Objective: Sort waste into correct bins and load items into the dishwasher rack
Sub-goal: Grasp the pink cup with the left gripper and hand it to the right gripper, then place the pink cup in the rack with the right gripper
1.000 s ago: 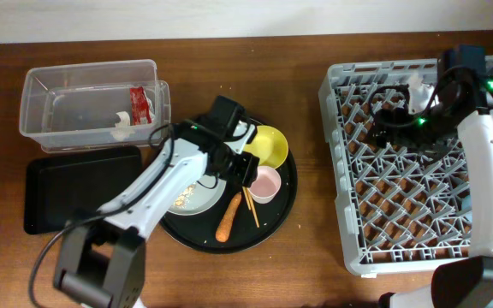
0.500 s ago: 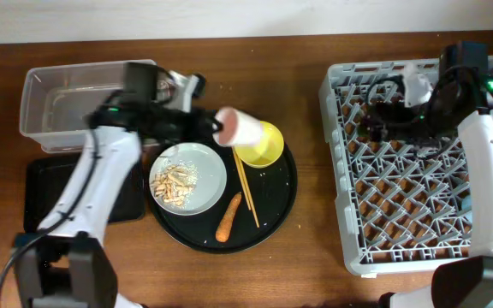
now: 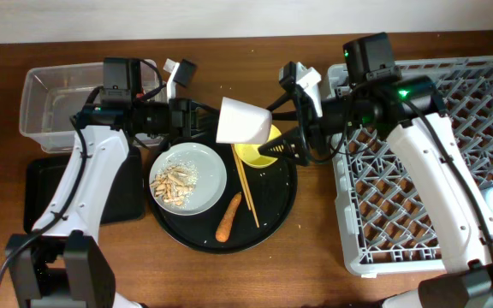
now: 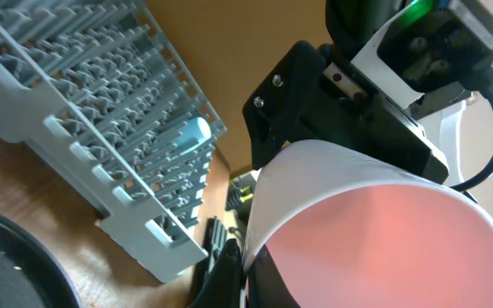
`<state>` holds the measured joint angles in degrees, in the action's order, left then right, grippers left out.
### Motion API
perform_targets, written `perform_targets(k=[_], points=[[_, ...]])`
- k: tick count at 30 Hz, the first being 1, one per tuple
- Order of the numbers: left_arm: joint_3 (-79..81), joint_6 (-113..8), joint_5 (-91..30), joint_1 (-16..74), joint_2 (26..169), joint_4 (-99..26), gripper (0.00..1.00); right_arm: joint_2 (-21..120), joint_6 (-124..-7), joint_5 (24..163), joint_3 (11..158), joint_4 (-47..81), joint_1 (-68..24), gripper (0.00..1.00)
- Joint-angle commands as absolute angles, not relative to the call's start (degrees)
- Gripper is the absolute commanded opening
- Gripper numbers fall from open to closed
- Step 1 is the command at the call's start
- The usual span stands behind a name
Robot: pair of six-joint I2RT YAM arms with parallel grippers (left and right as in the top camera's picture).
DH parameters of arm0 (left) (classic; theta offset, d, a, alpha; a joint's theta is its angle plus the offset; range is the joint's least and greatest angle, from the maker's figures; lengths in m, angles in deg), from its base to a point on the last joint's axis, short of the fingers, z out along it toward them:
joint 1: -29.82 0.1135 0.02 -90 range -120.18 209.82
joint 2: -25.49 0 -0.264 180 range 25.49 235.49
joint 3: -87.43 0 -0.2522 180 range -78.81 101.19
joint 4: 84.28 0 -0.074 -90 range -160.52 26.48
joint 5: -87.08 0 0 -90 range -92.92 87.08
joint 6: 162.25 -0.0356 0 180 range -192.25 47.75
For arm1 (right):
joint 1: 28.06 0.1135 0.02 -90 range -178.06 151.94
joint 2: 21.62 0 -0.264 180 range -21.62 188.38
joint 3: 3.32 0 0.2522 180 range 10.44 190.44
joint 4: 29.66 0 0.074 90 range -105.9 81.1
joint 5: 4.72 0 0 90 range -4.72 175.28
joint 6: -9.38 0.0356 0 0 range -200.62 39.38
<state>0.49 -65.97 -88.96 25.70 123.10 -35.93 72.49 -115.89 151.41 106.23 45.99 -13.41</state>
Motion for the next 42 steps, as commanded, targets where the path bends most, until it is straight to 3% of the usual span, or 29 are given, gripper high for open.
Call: perform_targets(k=[1, 7, 12, 13, 15, 17, 19, 20, 23, 26, 31, 34, 42], points=[[1.00, -65.57, -89.28, 23.84, 122.27, -36.04, 0.00, 71.37, -116.59, 154.36, 107.00, 45.05, -10.85, 0.81], [1.00, -65.36, -88.67, 23.21, 122.27, -36.02, 0.00, 71.37, -116.56, 153.59, 107.00, 44.89, -10.85, 0.49], [1.00, -65.38, -88.67, 23.21, 122.27, -36.02, 0.01, 71.37, -116.13, 153.35, 107.00, 44.92, -10.85, 0.35], [1.00, -65.38, -88.65, 23.21, 122.27, -36.04, 0.15, 71.37, -115.54, 152.17, 107.00, 44.94, -10.85, 0.35], [1.00, -65.42, -88.08, 23.21, 122.27, -36.02, 0.62, 71.37, -112.76, 147.17, 107.00, 45.22, -10.81, 0.35], [1.00, -65.44, -76.54, 23.21, 122.27, -33.81, 0.70, 71.37, -107.34, 135.38, 107.00, 46.82, -10.89, 0.30], [1.00, -65.44, -56.56, 23.21, 122.27, -27.67, 0.74, 71.37, -101.70, 123.30, 107.00, 48.48, -10.94, 0.25], [1.00, -65.40, -38.51, 23.21, 122.27, -21.66, 0.77, 71.37, -96.19, 112.00, 107.00, 50.91, -11.68, 0.24], [1.00, -65.40, -17.59, 23.21, 122.27, -12.83, 0.79, 71.37, -88.39, 100.57, 107.06, 55.65, -18.04, 0.22], [1.00, -65.42, -8.72, 23.21, 122.27, -9.99, 0.79, 71.37, -85.46, 96.02, 107.17, 59.25, -29.43, 0.22], [1.00, -65.40, -7.58, 23.21, 122.27, -9.88, 0.79, 71.50, -77.05, 87.54, 107.17, 60.81, -53.43, 0.22], [1.00, -65.40, -7.61, 23.21, 122.27, -9.99, 0.79, 73.03, -75.47, 87.82, 107.17, 59.32, -62.58, 0.21], [1.00, -65.40, -7.61, 23.21, 122.27, -9.96, 0.79, 82.85, -74.05, 88.11, 107.15, 53.00, -66.82, 0.21]])
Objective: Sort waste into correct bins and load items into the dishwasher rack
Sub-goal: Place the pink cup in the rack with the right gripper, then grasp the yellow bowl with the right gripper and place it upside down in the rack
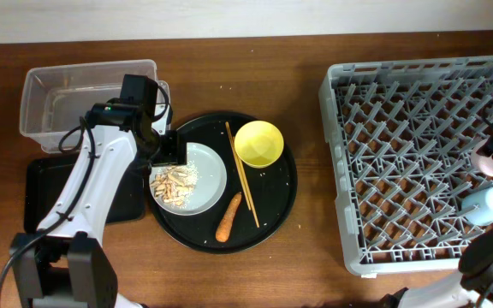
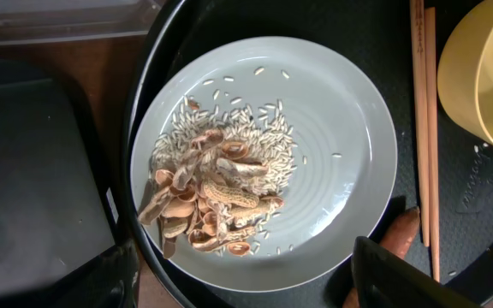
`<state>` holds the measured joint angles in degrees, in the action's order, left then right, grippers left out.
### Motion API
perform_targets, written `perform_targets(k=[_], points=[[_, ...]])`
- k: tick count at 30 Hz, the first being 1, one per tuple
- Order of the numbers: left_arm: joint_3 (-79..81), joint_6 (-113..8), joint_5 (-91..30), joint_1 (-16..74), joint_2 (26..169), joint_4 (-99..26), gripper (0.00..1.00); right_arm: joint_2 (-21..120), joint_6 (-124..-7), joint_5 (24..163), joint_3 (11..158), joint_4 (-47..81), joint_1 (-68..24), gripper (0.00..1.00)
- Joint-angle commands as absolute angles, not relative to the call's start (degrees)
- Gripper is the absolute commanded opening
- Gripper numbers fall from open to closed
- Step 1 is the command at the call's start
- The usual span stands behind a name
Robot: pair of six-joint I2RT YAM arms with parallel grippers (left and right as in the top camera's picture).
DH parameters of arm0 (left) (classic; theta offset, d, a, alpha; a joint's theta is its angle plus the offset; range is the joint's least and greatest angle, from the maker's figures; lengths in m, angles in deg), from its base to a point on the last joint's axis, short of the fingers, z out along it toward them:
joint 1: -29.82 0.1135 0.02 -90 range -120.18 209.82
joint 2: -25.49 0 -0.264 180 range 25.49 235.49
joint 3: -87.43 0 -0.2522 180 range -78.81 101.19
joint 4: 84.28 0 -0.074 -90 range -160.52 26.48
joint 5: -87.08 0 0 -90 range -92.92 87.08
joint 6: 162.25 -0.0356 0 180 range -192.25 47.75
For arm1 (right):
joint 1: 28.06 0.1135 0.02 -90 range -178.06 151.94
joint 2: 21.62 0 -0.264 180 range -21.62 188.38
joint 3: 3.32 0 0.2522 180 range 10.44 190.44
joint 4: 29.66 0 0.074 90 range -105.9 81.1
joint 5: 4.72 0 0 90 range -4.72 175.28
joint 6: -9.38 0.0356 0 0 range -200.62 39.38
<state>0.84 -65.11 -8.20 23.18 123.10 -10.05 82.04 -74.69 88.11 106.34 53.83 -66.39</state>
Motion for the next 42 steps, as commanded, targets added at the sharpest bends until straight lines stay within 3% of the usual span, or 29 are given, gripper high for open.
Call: perform_targets(k=[1, 3, 4, 7, 14, 18, 20, 21, 26, 30, 36, 37, 40, 42], points=[[1.00, -65.40, -7.61, 23.21, 122.27, -9.94, 0.79, 83.57, -74.07, 88.26, 107.15, 52.44, -66.82, 0.30], [1.00, -65.40, -7.61, 23.21, 122.27, -10.01, 0.79, 83.63, -74.10, 89.46, 107.17, 50.77, -66.82, 0.92], [1.00, -65.40, -7.61, 23.21, 122.27, -9.99, 0.79, 83.61, -74.10, 90.93, 107.28, 50.36, -66.82, 0.98], [1.00, -65.40, -7.61, 23.21, 122.27, -9.92, 0.79, 83.59, -74.10, 96.19, 110.91, 51.06, -66.82, 0.99], [1.00, -65.40, -8.04, 23.21, 122.27, -9.79, 0.80, 80.46, -76.00, 101.79, 118.67, 63.65, -62.61, 0.91], [1.00, -65.40, -8.04, 23.21, 122.27, -9.77, 0.81, 79.79, -81.99, 105.07, 118.62, 65.79, -49.47, 0.91], [1.00, -65.42, -8.00, 23.21, 122.27, -9.55, 0.81, 80.01, -83.21, 104.98, 118.45, 64.94, -36.55, 0.89], [1.00, -65.42, -7.98, 23.21, 122.27, -9.40, 0.81, 80.22, -83.19, 103.76, 118.27, 62.80, -29.65, 0.88], [1.00, -65.42, -7.50, 23.75, 122.27, -9.13, 0.84, 85.78, -76.61, 94.42, 118.23, 55.12, -12.86, 0.82], [1.00, -65.42, -5.18, 23.97, 122.27, -9.16, 0.84, 95.48, -70.64, 93.70, 118.23, 49.70, -8.42, 0.64], [1.00, -65.38, -1.42, 25.94, 122.27, -9.18, 0.84, 107.46, -68.92, 93.57, 118.23, 46.51, -5.52, 0.51], [1.00, -65.38, -1.44, 26.64, 122.27, -9.18, 0.84, 108.09, -68.92, 93.55, 118.23, 46.45, -5.52, 0.46], [1.00, -65.38, -1.62, 27.27, 122.27, -9.18, 0.84, 108.24, -68.89, 92.06, 118.23, 46.29, -5.52, 0.16], [1.00, -65.38, -1.62, 27.27, 122.27, -9.16, 0.84, 108.24, -68.87, 92.04, 118.23, 46.73, -5.54, 0.04]])
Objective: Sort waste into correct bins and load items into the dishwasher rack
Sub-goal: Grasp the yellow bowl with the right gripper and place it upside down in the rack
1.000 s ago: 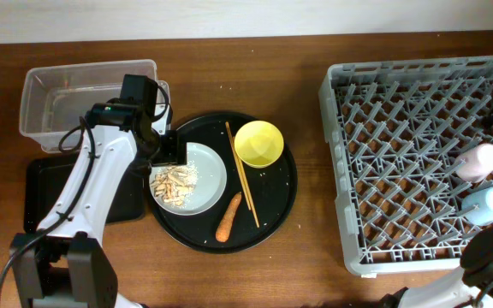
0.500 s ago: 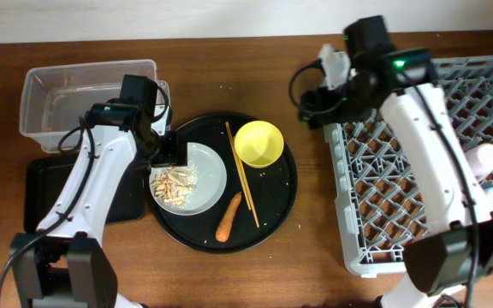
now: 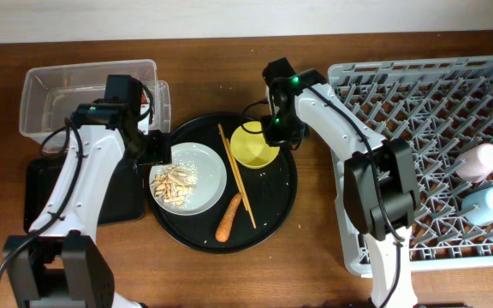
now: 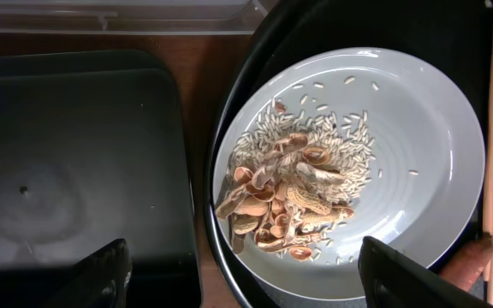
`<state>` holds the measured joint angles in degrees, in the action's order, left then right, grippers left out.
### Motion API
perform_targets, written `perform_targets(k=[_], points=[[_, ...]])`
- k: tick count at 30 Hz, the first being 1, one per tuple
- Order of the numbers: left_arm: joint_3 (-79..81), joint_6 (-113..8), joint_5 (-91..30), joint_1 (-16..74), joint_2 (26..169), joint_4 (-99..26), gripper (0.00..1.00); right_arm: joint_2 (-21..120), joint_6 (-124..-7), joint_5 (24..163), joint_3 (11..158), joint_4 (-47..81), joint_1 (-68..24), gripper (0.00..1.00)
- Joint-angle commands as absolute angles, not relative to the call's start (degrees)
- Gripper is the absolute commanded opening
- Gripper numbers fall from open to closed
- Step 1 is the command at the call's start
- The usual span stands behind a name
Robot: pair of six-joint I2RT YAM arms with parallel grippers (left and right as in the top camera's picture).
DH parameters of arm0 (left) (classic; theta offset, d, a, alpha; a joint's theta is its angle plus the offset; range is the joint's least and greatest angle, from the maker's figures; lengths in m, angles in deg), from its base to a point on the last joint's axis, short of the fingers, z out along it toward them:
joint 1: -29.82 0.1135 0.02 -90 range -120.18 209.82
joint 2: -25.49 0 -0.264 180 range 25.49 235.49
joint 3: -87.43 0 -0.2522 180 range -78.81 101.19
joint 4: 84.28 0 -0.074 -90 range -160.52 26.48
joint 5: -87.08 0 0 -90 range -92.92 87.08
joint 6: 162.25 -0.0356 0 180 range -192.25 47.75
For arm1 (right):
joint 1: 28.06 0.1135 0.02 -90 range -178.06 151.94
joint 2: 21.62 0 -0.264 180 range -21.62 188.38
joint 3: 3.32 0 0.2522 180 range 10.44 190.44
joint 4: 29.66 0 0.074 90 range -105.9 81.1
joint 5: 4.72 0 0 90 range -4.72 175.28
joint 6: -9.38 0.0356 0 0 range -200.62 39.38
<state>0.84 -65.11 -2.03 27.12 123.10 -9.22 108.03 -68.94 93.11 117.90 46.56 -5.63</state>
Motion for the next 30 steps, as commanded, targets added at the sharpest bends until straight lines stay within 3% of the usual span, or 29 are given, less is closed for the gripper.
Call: perform_targets(k=[1, 6, 12, 16, 21, 25, 30], points=[[1.00, -65.38, -1.62, 27.27, 122.27, -9.16, 0.84, 108.24, -68.11, 91.76, 118.23, 47.01, -5.65, 0.04], [1.00, -65.40, -1.59, 27.38, 122.27, -9.09, 0.85, 100.68, -68.41, 83.43, 122.32, 51.32, -9.38, 0.04], [1.00, -65.40, -1.62, 27.38, 122.27, -9.42, 0.85, 85.86, -74.71, 59.63, 127.67, 46.93, -20.93, 0.04], [1.00, -65.40, -1.62, 27.38, 122.27, -9.42, 0.85, 87.35, -75.69, 51.04, 127.61, 45.03, -32.09, 0.04], [1.00, -65.40, -1.62, 27.38, 122.27, -10.05, 0.85, 95.72, -71.67, 18.95, 126.32, 39.17, -39.04, 0.04], [1.00, -65.38, -1.68, 27.36, 122.27, -10.05, 0.85, 103.90, -70.34, 20.88, 126.10, 40.52, -40.29, 0.04], [1.00, -65.38, -4.65, 27.38, 122.27, -10.90, 0.85, 109.05, -59.25, 23.74, 125.09, 47.63, -37.84, 0.04]])
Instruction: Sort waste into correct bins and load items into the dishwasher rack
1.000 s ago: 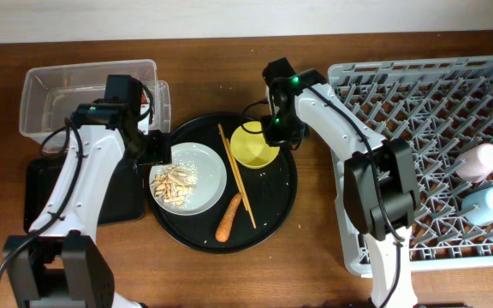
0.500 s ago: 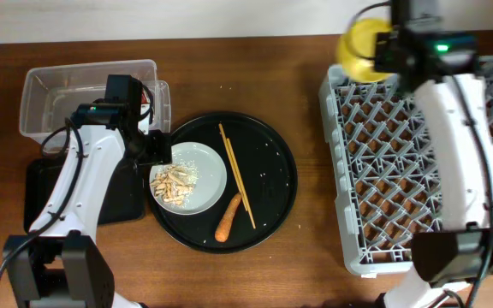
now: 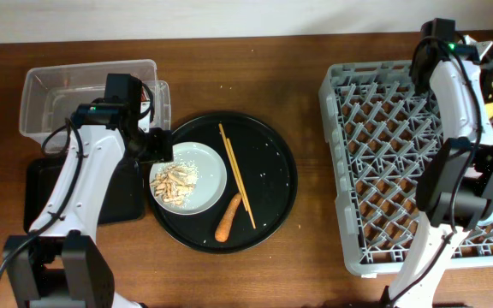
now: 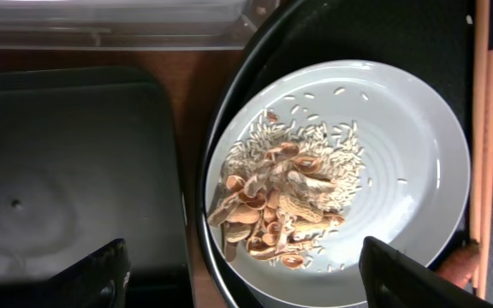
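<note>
My left gripper (image 3: 157, 147) hangs open over the left rim of the grey plate (image 3: 210, 162), its fingers (image 4: 92, 274) wide apart with nothing between them. Peanut shells and rice (image 4: 276, 201) lie heaped on the plate (image 4: 409, 145). Chopsticks (image 3: 238, 175) and a carrot (image 3: 228, 217) rest on the round black tray (image 3: 272, 171). Far right, my right gripper (image 3: 484, 73) is over the grey dishwasher rack (image 3: 383, 154), shut on the yellow bowl, which is partly cut off by the frame edge.
A clear plastic bin (image 3: 58, 81) stands at the back left, and a black bin (image 3: 41, 192) lies in front of it, right beside the tray. A pale blue cup lies in the rack near the right edge, behind the right arm.
The yellow bowl has left the tray and is now with my right gripper over the rack's far right corner. My left gripper has barely moved and stays open by the plate.
First both grippers met at a white cup above the tray. Then the cup lay in the rack beside the blue one, and my left gripper stood open over the plate. Later my right gripper was at the yellow bowl on the tray; now the bowl is over the rack.
</note>
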`<state>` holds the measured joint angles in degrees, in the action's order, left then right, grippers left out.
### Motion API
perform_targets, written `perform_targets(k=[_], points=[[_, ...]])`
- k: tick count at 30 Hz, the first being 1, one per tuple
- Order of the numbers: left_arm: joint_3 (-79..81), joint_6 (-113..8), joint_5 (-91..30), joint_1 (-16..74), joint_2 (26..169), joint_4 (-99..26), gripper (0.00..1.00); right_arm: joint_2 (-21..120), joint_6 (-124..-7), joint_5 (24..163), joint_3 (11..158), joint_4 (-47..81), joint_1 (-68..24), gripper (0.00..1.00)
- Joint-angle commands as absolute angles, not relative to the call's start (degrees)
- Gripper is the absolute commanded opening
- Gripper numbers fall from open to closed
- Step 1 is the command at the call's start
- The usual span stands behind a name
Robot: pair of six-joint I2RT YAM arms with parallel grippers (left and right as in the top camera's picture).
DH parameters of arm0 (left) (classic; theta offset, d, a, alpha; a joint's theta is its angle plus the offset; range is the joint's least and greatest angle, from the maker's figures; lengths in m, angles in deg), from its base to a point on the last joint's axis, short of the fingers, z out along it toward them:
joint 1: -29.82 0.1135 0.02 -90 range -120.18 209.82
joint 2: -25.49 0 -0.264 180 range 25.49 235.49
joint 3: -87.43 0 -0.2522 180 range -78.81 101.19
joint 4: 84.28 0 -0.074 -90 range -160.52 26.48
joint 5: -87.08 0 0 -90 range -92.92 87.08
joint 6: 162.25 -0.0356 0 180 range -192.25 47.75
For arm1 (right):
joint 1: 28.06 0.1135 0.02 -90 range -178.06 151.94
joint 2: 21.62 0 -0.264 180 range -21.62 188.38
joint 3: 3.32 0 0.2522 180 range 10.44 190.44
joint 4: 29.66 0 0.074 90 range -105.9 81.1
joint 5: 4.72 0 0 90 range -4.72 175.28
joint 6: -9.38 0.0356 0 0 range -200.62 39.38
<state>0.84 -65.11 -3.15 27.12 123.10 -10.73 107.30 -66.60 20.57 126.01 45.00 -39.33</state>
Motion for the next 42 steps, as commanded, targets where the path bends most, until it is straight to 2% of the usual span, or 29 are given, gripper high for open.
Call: perform_targets(k=[1, 4, 8, 9, 11, 13, 14, 15, 16, 17, 18, 20, 22, 25, 31, 39, 40, 42], points=[[1.00, -65.38, -4.65, 27.38, 122.27, -10.90, 0.85, 109.03, -58.40, 26.25, 125.09, 48.74, -37.38, 0.04], [1.00, -65.40, -4.65, 27.36, 122.27, -10.86, 0.85, 108.99, -58.47, 36.98, 125.09, 53.05, -34.96, 0.04], [1.00, -65.38, -4.65, 27.36, 122.27, -10.84, 0.85, 108.62, -58.45, 39.67, 125.14, 54.82, -31.46, 0.10], [1.00, -65.38, -4.68, 27.36, 122.27, -10.73, 0.85, 108.38, -58.45, 39.67, 125.16, 54.88, -30.45, 0.15], [1.00, -65.38, -4.68, 27.38, 122.27, -10.64, 0.85, 107.50, -58.45, 39.67, 125.16, 56.87, -28.47, 0.31], [1.00, -65.38, -4.68, 27.38, 122.27, -10.60, 0.85, 105.29, -58.40, 40.20, 125.16, 58.14, -27.31, 0.34], [1.00, -65.40, -4.65, 27.36, 122.27, -10.47, 0.85, 102.63, -58.45, 43.50, 125.20, 58.49, -27.26, 0.39], [1.00, -65.40, -4.65, 27.36, 122.27, -10.27, 0.93, 100.38, -58.64, 46.69, 125.22, 58.58, -27.31, 0.40], [1.00, -65.40, -4.65, 27.36, 122.27, -10.23, 0.95, 97.58, -59.36, 50.32, 125.27, 58.75, -27.31, 0.42], [1.00, -65.40, -4.65, 27.36, 122.27, -10.23, 0.99, 93.62, -60.76, 57.81, 125.27, 59.10, -26.87, 0.56], [1.00, -65.40, -4.63, 27.36, 122.27, -10.23, 0.99, 90.80, -65.70, 67.52, 125.27, 59.10, -26.26, 0.64], [1.00, -65.40, -4.63, 27.38, 122.27, -10.23, 0.99, 87.44, -71.69, 86.05, 125.25, 61.05, -24.27, 0.68], [1.00, -65.40, -4.63, 27.38, 122.27, -9.83, 0.99, 87.79, -72.94, 92.87, 124.81, 64.83, -20.62, 0.70], [1.00, -65.40, -4.59, 27.40, 122.27, -8.74, 0.99, 88.77, -72.92, 93.68, 123.06, 65.07, -13.19, 0.74], [1.00, -64.09, -4.61, 31.55, 122.27, -6.80, 0.99, 93.19, -70.51, 93.66, 114.01, 53.03, 2.22, 0.75], [1.00, -64.09, -4.63, 32.98, 122.27, -6.80, 0.99, 102.04, -67.87, 92.17, 111.96, 44.89, 8.08, 0.74], [1.00, -64.07, -4.63, 32.98, 122.27, -6.80, 0.99, 103.48, -67.87, 92.13, 111.96, 44.15, 8.10, 0.70], [1.00, -64.07, -4.63, 32.98, 122.27, -6.77, 0.99, 105.99, -66.45, 91.43, 111.96, 43.17, 8.10, 0.68]])
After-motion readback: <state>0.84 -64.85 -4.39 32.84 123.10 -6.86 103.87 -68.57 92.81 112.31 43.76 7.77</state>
